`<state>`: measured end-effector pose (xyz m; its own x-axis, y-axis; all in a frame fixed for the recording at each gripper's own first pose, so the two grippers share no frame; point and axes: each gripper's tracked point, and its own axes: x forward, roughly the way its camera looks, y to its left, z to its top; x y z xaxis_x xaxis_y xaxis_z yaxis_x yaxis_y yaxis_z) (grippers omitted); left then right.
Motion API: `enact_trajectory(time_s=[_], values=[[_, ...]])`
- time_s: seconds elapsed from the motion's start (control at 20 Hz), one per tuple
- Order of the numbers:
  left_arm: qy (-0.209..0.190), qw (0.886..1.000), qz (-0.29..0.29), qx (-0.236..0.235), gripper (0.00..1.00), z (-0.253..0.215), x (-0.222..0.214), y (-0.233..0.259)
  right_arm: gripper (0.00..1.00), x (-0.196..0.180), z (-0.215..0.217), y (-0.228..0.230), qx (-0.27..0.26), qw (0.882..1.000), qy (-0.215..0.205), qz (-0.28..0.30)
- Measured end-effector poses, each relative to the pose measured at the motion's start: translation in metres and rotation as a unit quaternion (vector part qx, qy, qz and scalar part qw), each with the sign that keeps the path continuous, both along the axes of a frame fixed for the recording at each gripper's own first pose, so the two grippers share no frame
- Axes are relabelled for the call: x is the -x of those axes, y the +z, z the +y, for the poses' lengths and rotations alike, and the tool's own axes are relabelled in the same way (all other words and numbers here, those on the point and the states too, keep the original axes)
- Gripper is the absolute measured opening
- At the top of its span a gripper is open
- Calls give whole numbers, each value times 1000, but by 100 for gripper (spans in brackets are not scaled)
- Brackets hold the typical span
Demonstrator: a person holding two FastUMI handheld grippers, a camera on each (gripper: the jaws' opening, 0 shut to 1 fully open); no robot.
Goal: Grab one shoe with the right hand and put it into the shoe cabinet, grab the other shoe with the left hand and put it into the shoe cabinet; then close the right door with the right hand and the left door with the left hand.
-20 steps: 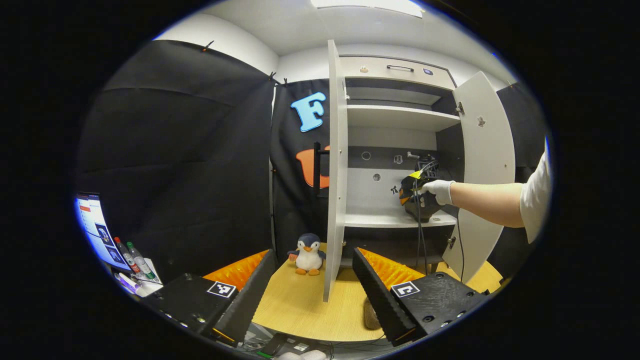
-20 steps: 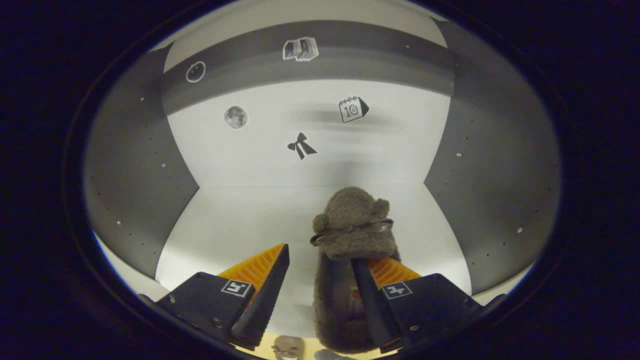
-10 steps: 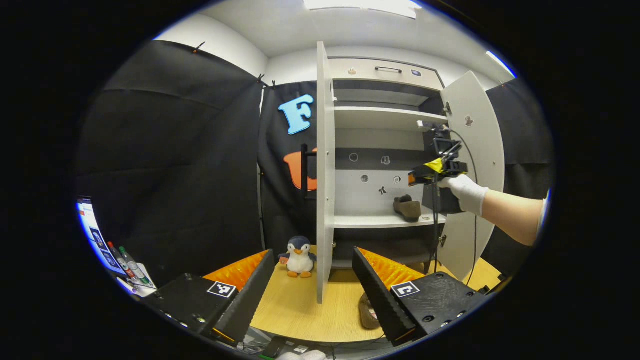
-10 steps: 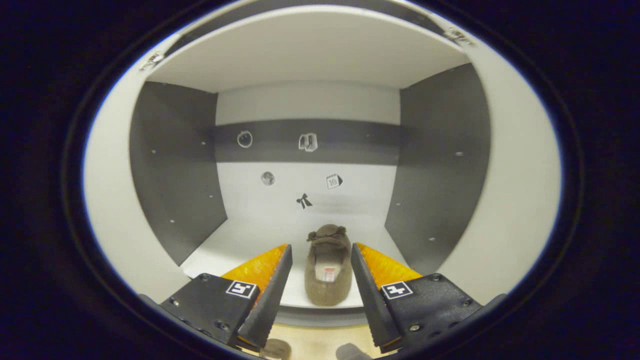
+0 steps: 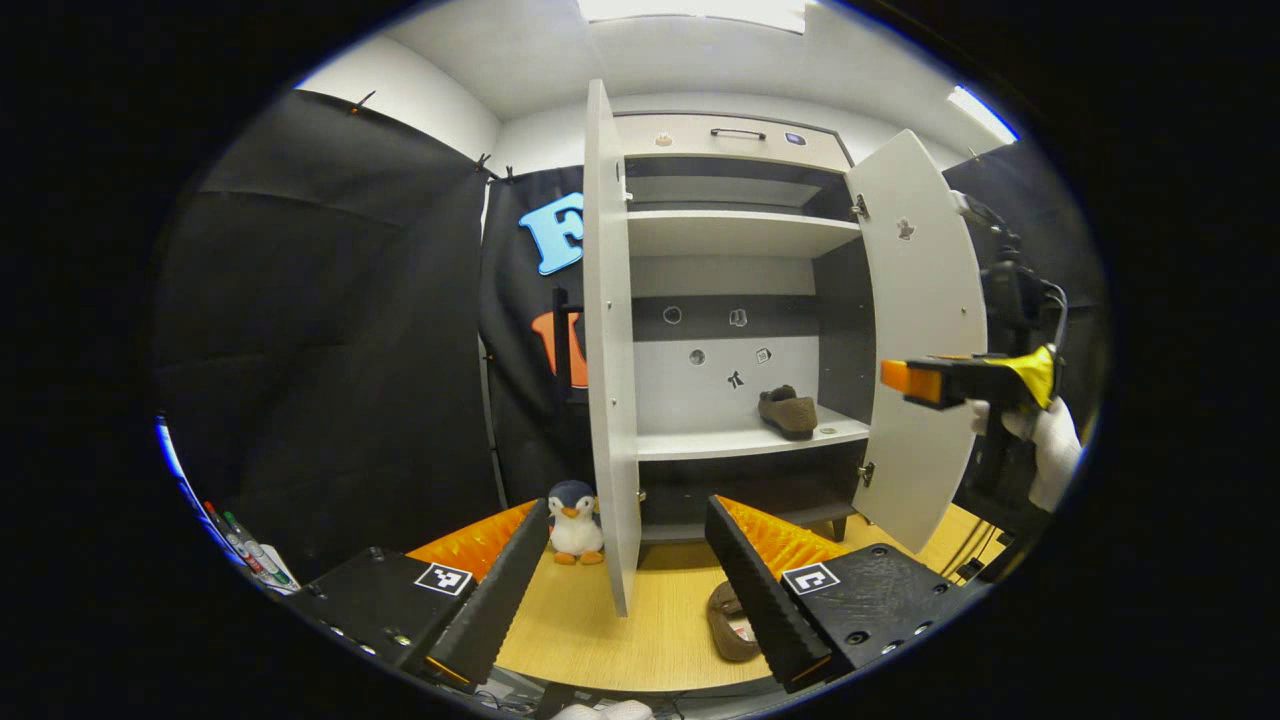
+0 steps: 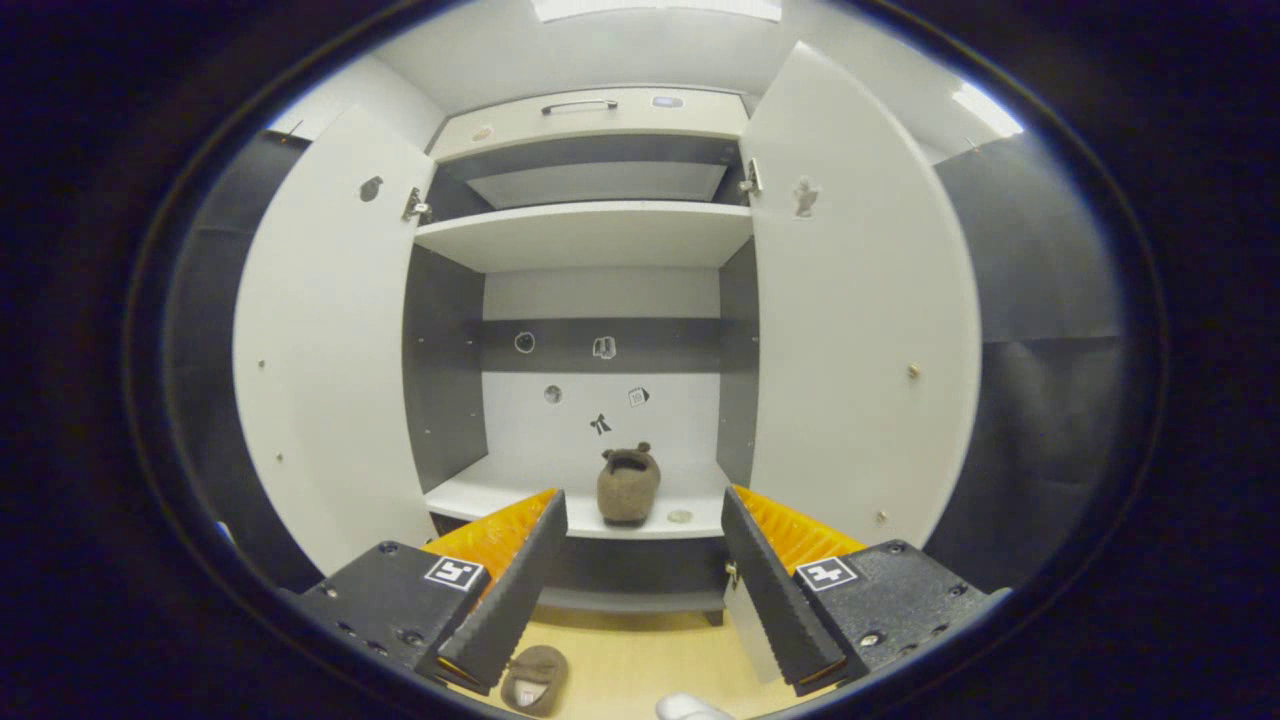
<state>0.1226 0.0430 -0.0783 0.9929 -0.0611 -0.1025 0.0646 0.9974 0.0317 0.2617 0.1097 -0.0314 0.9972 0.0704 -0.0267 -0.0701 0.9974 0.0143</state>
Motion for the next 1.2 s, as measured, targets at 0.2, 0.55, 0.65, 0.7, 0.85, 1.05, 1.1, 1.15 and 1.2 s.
enact_trajectory(time_s=[0.2,0.55,0.65,0.7,0.85,1.05,1.1,1.15,1.2], values=[[-23,1000,-9,-8,96,-18,-8,-1,98,54,-31,-36,20,999,-26,23],[-64,998,5,-7,96,-62,-31,-25,99,86,-69,-43,12,997,-56,42],[-74,997,17,-6,97,-75,-41,-44,99,90,-75,-39,19,997,-58,42],[-80,996,27,-5,96,-82,-44,-57,99,92,-78,-37,21,997,-60,40],[-97,993,69,0,96,-104,-53,-109,99,99,-89,-38,31,996,-67,44],[-103,982,158,5,97,-119,-54,-198,99,106,-101,-54,38,994,-74,74],[-102,979,178,5,97,-121,-56,-217,99,108,-105,-59,42,993,-77,81],[-102,976,191,-3,96,-121,-59,-235,99,109,-108,-65,47,991,-81,90],[-103,974,202,-15,97,-121,-63,-251,99,111,-112,-70,52,990,-85,100]])
